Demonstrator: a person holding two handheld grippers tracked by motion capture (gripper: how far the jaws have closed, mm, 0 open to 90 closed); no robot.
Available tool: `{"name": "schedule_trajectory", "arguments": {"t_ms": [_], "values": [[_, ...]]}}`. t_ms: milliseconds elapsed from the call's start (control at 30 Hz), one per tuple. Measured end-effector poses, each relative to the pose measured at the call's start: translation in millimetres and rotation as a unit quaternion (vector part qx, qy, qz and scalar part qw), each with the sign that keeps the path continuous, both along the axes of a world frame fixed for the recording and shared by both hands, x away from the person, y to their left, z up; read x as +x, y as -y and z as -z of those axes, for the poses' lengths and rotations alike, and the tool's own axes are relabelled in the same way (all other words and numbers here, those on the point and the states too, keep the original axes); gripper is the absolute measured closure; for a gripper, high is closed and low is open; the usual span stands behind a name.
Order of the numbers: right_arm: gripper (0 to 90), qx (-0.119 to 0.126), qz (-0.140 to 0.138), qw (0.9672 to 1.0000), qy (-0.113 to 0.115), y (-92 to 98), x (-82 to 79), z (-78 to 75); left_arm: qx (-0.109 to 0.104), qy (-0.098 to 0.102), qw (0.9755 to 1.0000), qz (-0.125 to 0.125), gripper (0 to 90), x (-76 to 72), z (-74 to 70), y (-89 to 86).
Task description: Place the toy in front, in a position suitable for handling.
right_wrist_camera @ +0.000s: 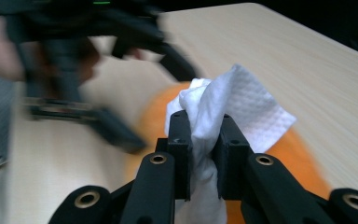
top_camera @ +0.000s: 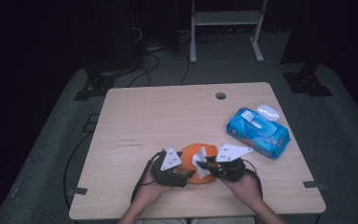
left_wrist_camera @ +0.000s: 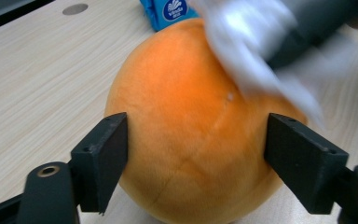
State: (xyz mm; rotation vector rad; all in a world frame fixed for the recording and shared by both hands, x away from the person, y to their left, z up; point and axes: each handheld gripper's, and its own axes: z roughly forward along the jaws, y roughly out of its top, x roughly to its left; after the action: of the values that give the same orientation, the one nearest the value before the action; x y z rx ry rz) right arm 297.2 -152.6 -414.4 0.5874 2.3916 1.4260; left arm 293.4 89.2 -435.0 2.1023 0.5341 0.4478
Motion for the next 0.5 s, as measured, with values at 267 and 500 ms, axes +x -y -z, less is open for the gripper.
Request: {"name": "schedule_trajectory", "arguments": {"t_ms": [267,500], "values": [[77.8,0.022,0.031,0.999,-0.024,21.3,15.2,5.4,0.02,0.014,0.9997,-0.005,11.6,-0.2,5.1,10.9],[77.9,0.012,0.011,0.9997,-0.017,7.5,13.7,6.6,0.028,0.031,0.9991,0.005,21.1,-1.0,3.4,9.8]]}}
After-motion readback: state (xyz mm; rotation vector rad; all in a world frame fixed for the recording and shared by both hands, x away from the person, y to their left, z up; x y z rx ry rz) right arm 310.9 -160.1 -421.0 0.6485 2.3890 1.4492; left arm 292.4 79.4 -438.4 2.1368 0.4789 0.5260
